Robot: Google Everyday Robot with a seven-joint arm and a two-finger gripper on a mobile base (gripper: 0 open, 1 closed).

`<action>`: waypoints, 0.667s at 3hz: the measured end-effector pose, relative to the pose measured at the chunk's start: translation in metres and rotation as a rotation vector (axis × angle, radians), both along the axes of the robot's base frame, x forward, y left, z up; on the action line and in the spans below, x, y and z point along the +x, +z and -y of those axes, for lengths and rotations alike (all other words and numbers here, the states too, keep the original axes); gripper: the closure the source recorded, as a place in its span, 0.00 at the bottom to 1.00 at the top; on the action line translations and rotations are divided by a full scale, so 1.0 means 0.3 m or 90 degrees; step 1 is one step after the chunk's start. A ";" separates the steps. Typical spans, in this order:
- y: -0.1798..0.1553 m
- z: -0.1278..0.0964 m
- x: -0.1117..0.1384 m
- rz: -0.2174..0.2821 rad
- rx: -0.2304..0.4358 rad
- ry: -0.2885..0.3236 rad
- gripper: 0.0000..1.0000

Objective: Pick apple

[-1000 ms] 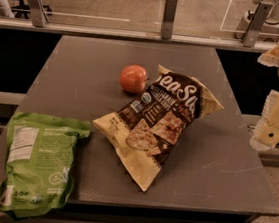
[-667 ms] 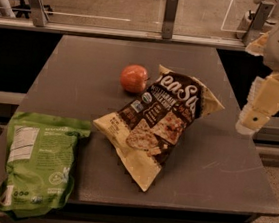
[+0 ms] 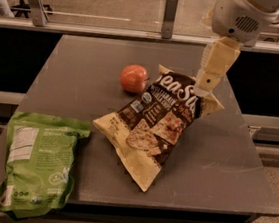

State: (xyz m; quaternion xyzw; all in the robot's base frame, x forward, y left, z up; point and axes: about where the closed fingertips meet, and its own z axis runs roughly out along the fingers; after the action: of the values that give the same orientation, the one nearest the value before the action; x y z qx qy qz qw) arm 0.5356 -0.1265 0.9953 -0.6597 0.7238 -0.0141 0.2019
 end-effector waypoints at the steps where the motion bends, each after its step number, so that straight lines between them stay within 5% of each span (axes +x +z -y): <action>1: -0.028 -0.132 0.114 -0.008 -0.009 0.004 0.00; 2: -0.076 -0.211 0.221 -0.027 -0.010 -0.058 0.00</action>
Offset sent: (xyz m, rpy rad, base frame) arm 0.1013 0.0899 -0.0412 -0.0085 0.1109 -0.2670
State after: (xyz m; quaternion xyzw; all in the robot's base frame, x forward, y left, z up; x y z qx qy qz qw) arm 0.6020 -0.0632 0.9725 -0.6278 0.7570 -0.0147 0.1808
